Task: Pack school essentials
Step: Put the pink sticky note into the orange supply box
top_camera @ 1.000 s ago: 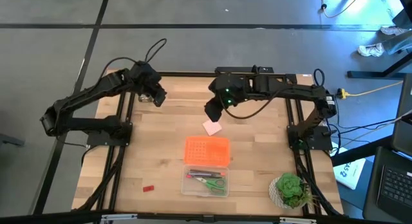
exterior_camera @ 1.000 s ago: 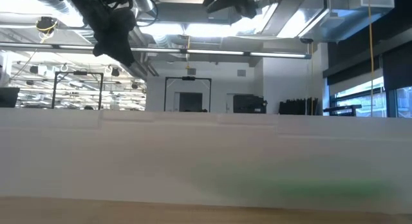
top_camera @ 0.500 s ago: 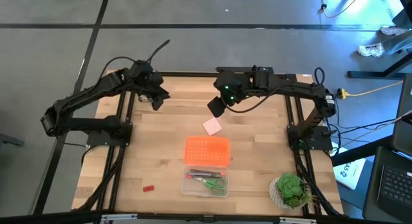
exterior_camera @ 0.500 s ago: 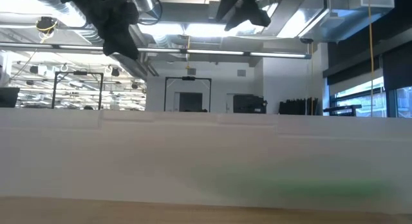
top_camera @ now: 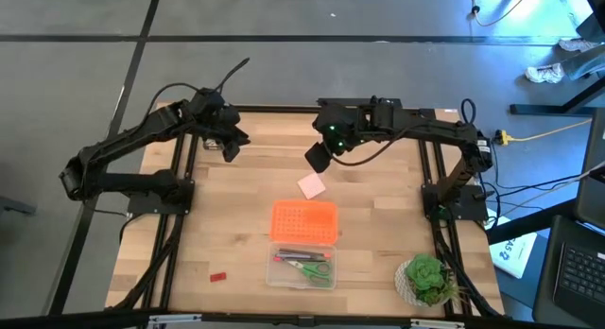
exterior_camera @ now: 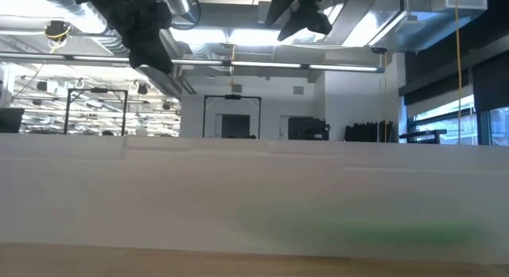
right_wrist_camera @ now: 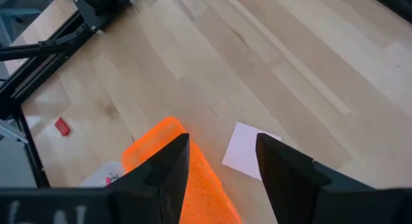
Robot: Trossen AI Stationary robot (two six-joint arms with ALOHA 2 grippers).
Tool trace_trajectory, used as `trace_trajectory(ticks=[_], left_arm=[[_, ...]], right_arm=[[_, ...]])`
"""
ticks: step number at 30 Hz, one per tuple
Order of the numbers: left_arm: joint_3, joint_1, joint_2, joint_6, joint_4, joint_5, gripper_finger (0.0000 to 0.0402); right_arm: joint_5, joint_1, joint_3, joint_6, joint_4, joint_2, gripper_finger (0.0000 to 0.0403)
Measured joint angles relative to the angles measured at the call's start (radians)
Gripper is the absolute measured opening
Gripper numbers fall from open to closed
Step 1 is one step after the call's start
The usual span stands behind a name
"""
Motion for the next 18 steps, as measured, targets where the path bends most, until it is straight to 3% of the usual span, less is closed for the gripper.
trace_trajectory(ticks=[4, 10, 15, 18], left_arm=[[0.0, 0.0, 0.0, 0.036, 0.0, 0.008, 0.0094], [0.0, 0.002, 0.02, 0.254, 0.051, 0.154, 0.0094], [0.0, 0.025, 0.062, 0.408, 0.069, 0.281, 0.0094], [0.0, 0.028, 0.085, 0.445, 0.066, 0.289, 0.0094]], right_arm=[[0.001, -0.001, 0.0, -0.063, -0.002, 0.0, 0.018], [0.001, -0.011, 0.0, 0.024, -0.002, 0.0, 0.018], [0.003, -0.011, 0.0, -0.001, -0.002, 0.004, 0.018], [-0.001, -0.01, 0.0, 0.005, 0.002, 0.004, 0.018]])
